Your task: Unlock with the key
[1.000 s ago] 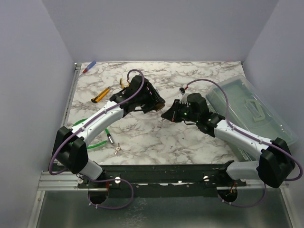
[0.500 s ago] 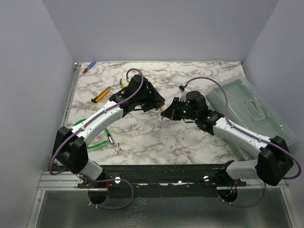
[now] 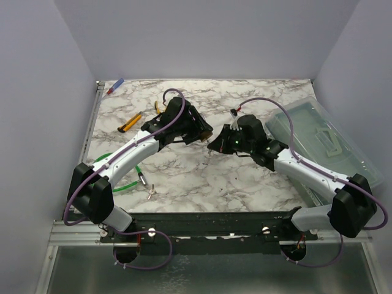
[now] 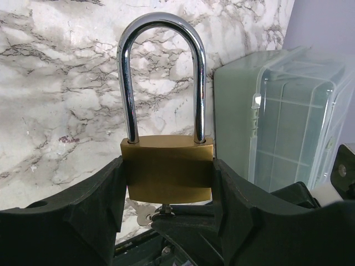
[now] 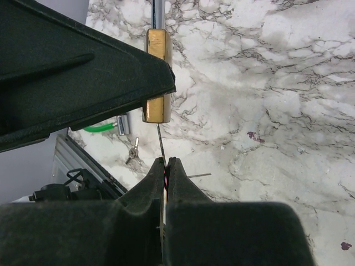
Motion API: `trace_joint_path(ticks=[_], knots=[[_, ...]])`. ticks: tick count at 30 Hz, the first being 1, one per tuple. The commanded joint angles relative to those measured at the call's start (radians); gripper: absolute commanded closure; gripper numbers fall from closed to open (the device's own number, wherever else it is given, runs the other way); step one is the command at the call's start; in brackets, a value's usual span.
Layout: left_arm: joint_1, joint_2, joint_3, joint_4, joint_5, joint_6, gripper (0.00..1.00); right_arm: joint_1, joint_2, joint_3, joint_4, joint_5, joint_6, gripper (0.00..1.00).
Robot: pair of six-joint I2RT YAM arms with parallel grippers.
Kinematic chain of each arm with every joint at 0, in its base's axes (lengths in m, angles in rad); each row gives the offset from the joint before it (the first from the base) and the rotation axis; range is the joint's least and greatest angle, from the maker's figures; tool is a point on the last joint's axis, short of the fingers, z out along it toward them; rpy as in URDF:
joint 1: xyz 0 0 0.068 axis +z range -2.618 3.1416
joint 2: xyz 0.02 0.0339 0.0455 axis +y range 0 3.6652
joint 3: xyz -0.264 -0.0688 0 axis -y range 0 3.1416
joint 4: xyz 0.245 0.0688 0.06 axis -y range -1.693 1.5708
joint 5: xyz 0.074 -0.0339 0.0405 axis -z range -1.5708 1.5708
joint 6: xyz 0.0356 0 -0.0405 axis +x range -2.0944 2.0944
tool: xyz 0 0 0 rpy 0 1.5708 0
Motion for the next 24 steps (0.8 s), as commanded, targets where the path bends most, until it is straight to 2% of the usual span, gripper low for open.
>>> trace_joint_path(ticks=[1,24], knots=[[-0.006,-0.048,-0.006,0.041,0.020,-0.012,1.00,0.003,0.006,0.038,-0.018,0.066,0.008,1.00],[-0.008,-0.030,-0.019,0.043,-0.011,0.002,1.00,0.003,0.073,0.175,-0.100,0.093,-0.072,1.00]])
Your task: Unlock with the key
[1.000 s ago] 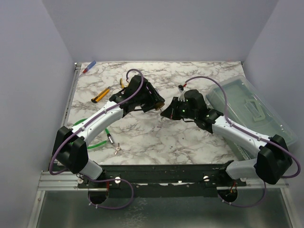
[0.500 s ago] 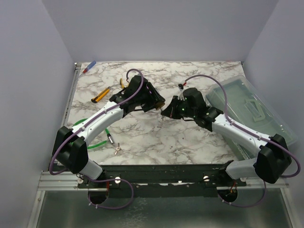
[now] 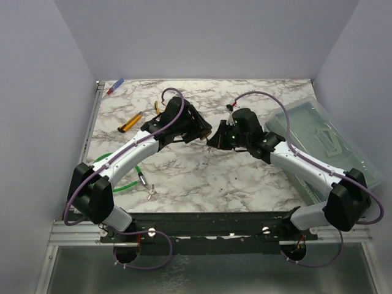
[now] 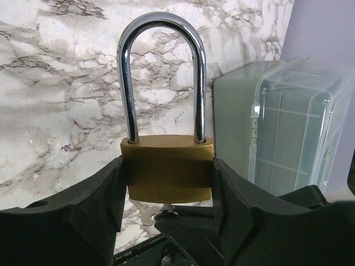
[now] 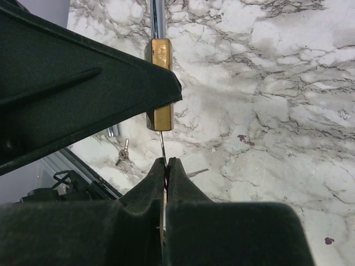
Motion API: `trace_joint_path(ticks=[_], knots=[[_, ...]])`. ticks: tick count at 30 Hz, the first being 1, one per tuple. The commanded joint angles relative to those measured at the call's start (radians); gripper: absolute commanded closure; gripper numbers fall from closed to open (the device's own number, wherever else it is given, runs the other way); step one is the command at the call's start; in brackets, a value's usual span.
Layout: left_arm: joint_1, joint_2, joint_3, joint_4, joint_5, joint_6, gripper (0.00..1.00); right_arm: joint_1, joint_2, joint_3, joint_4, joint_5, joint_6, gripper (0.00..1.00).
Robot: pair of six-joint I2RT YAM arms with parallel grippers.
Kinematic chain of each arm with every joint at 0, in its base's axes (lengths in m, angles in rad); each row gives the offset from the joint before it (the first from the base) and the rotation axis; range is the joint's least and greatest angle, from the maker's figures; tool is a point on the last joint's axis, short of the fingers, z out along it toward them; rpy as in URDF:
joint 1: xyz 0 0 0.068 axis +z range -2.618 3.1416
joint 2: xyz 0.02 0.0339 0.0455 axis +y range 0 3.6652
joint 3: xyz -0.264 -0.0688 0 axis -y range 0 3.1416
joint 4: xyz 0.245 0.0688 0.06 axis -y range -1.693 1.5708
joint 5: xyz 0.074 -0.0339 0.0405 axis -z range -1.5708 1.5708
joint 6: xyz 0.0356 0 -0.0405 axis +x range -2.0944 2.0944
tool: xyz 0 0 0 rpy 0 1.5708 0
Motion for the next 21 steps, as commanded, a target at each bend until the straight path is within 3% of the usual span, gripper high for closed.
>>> trace_joint_path(ticks=[1,21], knots=[[-0.012,-0.032,-0.012,0.020,0.003,0.006,1.00,-0.003,0.002,0.047,0.022,0.063,-0.027,1.00],[-0.002,-0.025,-0.016,0.029,-0.047,-0.023,1.00,-0.004,-0.013,-0.034,0.069,-0.028,0.017,1.00]])
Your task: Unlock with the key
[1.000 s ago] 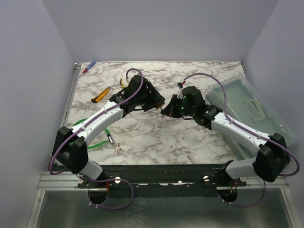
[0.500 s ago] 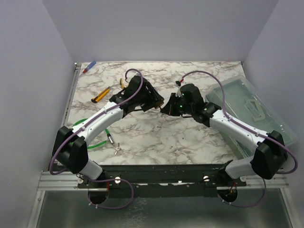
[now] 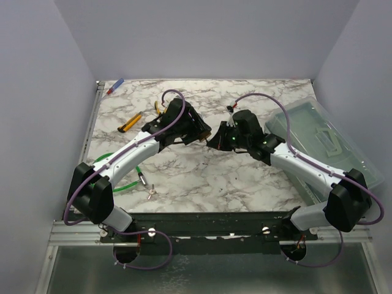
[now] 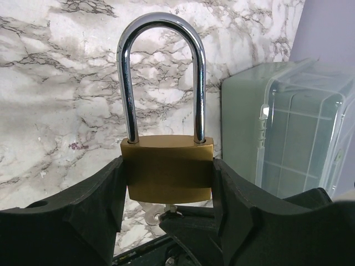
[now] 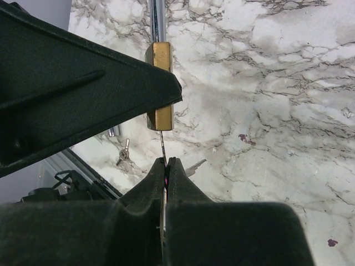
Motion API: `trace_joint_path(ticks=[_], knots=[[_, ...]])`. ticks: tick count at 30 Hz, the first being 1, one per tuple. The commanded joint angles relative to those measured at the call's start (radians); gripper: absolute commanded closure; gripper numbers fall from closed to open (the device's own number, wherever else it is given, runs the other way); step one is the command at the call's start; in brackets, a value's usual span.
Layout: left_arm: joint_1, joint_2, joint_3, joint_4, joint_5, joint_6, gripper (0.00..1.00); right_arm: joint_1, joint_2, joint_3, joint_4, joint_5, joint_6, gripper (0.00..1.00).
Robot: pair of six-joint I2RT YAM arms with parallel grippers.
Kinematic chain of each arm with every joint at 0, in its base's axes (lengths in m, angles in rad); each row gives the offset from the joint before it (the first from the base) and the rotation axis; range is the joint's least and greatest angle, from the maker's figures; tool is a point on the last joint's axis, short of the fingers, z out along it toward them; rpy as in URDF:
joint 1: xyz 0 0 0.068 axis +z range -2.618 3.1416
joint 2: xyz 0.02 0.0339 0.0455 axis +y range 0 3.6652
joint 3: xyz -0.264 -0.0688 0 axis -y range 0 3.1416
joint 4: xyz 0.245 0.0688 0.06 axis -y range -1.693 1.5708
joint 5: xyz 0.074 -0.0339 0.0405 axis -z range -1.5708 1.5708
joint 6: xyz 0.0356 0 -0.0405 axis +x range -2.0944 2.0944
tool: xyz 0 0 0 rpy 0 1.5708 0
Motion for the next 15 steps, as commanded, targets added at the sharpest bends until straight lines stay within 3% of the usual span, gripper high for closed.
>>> trace_joint_path(ticks=[1,15], knots=[[0.000,-0.025,-0.008,0.041,-0.006,-0.025,1.00,-0.003,-0.003,-0.003,0.046,-0.016,0.013,1.00],[-0.001,-0.048,-0.045,0.073,0.033,-0.064,1.00,-0.003,0.046,0.016,0.132,-0.017,0.031,1.00]])
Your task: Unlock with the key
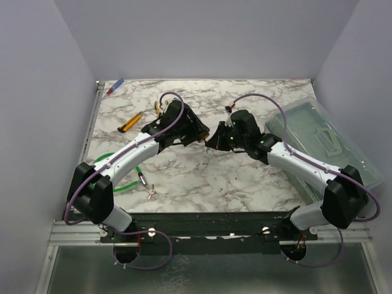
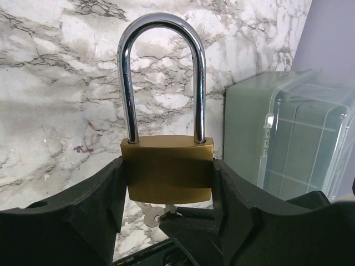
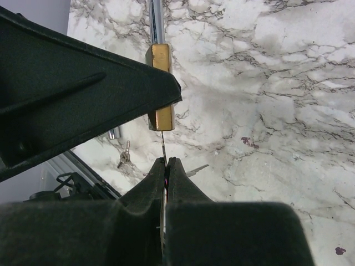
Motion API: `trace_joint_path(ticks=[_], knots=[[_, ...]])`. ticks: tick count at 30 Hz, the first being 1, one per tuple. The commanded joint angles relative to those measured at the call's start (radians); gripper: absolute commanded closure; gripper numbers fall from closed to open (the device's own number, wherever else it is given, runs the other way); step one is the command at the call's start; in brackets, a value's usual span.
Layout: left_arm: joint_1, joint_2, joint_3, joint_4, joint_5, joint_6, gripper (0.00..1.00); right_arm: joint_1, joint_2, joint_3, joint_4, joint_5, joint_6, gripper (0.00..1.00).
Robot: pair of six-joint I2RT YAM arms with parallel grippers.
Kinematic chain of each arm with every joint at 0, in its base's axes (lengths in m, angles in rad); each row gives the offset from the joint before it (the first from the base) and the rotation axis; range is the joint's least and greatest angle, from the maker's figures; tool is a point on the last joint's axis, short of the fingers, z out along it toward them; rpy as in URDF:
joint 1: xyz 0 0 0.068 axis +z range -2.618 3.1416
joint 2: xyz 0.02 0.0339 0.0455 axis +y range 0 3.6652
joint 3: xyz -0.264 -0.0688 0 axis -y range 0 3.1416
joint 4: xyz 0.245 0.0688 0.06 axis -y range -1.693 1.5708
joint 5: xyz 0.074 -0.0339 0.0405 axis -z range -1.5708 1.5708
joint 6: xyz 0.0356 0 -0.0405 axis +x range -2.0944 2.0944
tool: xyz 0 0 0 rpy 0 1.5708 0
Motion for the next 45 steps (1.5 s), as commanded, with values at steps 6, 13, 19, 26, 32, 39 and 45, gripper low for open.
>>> trace_joint_path(ticks=[6,13,19,26,32,39,45], knots=[[-0.005,-0.050,-0.021,0.055,0.025,-0.049,1.00,-0.003,0.026,0.043,0.099,-0.018,0.000,1.00],[-0.005,-0.058,-0.030,0.075,0.045,-0.069,1.00,-0.003,0.036,0.022,0.144,-0.035,0.011,1.00],[-0.005,-0.063,-0.034,0.076,0.043,-0.068,1.00,-0.003,0.033,0.028,0.140,-0.034,0.003,1.00],[-0.005,-0.065,-0.033,0.079,0.052,-0.072,1.00,-0.003,0.019,0.010,0.162,-0.022,0.005,1.00],[-0.005,-0.070,-0.030,0.082,0.073,-0.083,1.00,-0.004,-0.008,-0.030,0.244,0.004,0.008,1.00],[-0.005,-0.072,-0.027,0.092,0.097,-0.100,1.00,-0.003,-0.006,-0.050,0.304,0.006,0.010,1.00],[-0.006,-0.071,-0.029,0.101,0.111,-0.110,1.00,-0.003,-0.017,-0.074,0.353,0.010,0.013,1.00]])
